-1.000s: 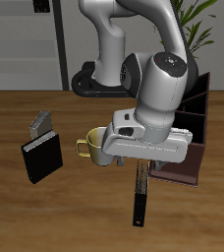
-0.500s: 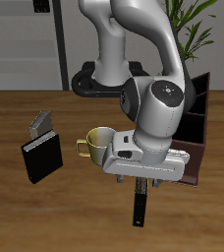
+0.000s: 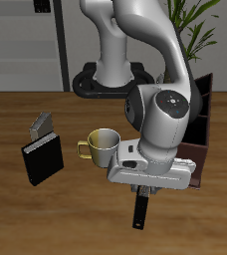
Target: Place the left black book into the left desk caddy's back compartment
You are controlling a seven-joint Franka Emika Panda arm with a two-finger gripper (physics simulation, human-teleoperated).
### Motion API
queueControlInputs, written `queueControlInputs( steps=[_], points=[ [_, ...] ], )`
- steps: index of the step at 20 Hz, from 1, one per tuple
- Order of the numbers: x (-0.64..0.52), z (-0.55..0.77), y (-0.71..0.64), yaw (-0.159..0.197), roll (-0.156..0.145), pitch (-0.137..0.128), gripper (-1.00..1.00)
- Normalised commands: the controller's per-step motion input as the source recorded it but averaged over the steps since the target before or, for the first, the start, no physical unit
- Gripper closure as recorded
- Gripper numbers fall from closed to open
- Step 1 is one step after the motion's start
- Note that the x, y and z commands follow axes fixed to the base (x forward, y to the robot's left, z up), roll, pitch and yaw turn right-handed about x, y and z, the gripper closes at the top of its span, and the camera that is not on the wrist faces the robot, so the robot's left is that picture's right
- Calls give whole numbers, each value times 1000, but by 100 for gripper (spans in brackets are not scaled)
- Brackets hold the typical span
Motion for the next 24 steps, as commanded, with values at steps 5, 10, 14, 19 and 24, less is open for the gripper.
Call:
queueControlInputs(
  steps=[5,10,14,19,24],
  points=[
    [-65,186,-113,-11,-16,-22,100],
    [-227,667,-223,-7,-44,-72,100],
    [-334,867,-186,26,-28,-89,100],
    [-285,598,-179,4,-23,-55,100],
    [-372,533,-276,12,-34,-28,100]
  ],
)
